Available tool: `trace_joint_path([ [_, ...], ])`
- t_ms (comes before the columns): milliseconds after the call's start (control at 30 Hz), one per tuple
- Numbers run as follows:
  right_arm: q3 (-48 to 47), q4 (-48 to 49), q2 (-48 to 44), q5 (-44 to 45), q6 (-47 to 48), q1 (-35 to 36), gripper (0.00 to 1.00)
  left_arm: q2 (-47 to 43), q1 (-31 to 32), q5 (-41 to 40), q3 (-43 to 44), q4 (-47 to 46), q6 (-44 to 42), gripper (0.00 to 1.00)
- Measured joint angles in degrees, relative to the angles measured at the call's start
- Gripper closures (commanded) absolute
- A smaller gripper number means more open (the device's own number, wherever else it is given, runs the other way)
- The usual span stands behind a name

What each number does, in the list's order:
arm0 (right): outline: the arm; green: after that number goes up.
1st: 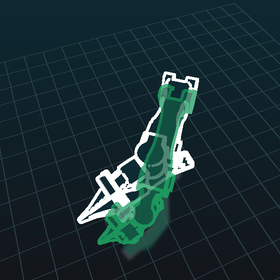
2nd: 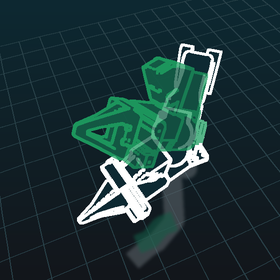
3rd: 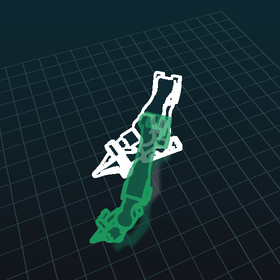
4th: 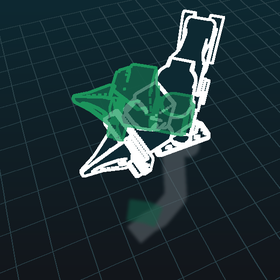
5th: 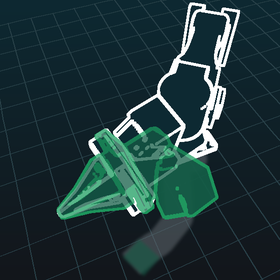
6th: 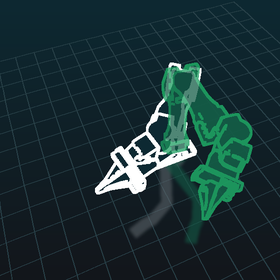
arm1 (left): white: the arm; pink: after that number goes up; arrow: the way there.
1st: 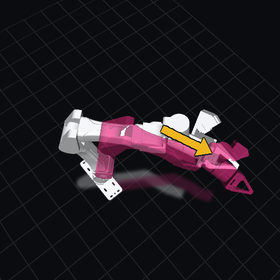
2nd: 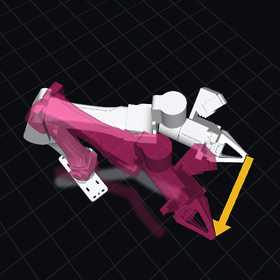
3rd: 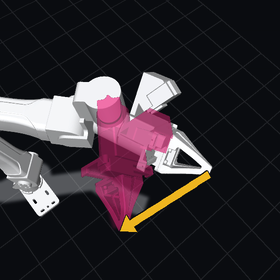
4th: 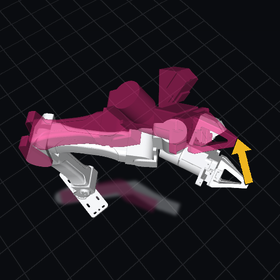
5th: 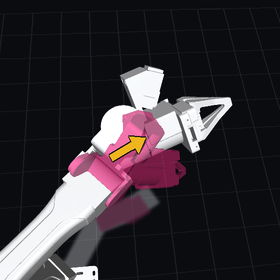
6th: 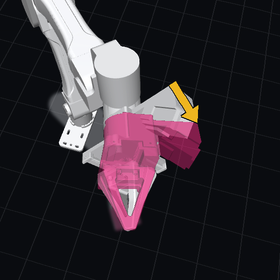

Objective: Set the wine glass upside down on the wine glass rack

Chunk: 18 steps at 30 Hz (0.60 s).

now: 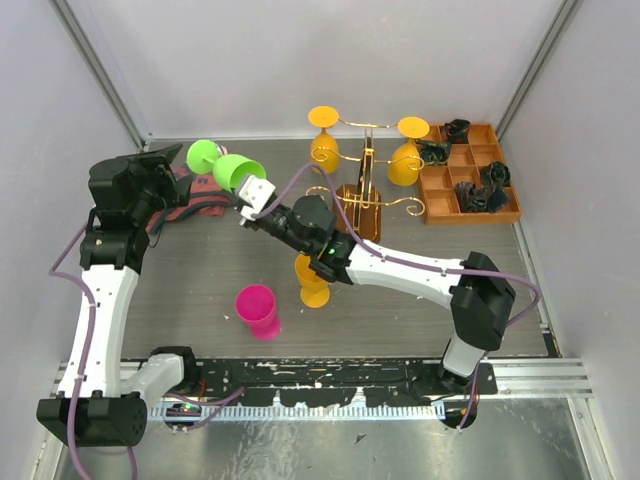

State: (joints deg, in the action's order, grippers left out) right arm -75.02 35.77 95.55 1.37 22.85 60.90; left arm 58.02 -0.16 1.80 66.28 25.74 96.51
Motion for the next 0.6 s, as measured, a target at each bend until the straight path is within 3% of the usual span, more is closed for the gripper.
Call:
trace_joint_path([
  [600, -6.1, 2.0, 6.1, -2.6, -0.5, 0.0, 0.99, 4.5, 0.0, 4.9, 0.0, -6.4, -1.7, 0.43],
])
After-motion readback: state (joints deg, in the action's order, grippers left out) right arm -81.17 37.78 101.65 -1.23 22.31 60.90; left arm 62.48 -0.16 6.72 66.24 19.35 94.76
